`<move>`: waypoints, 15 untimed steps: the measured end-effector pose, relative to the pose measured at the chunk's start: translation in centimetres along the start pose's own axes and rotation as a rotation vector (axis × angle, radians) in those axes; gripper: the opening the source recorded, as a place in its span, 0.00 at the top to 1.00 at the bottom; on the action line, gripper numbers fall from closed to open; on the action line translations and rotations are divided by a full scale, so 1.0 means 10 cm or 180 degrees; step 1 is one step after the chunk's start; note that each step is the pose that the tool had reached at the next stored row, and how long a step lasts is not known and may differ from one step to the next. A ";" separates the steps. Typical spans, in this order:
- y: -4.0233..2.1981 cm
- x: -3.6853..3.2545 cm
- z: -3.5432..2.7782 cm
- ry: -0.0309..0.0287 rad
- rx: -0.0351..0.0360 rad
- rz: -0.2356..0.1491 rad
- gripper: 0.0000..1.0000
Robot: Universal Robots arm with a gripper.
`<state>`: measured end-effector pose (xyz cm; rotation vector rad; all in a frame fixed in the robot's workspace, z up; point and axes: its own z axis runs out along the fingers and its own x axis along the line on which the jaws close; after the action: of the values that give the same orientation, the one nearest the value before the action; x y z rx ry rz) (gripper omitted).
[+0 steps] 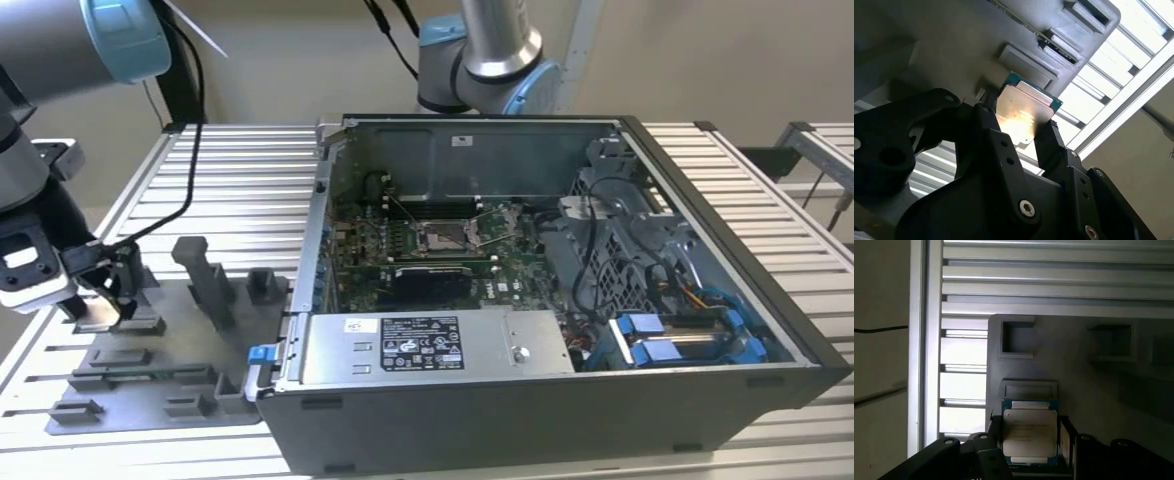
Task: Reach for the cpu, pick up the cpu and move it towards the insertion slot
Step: 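Pick up the cpu and move it towards the insertion slot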
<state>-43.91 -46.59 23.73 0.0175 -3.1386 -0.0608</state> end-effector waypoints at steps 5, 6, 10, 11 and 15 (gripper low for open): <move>0.002 0.000 -0.063 0.0000 0.0000 0.0000 1.00; 0.003 0.000 -0.073 0.0000 0.0000 0.0000 1.00; 0.003 -0.001 -0.110 0.0000 0.0000 -0.0001 1.00; 0.004 -0.001 -0.120 0.0000 0.0000 -0.0001 1.00; 0.006 0.000 -0.165 0.0000 0.0000 0.0000 1.00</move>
<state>-43.91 -46.59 25.38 0.0175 -3.1385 -0.0607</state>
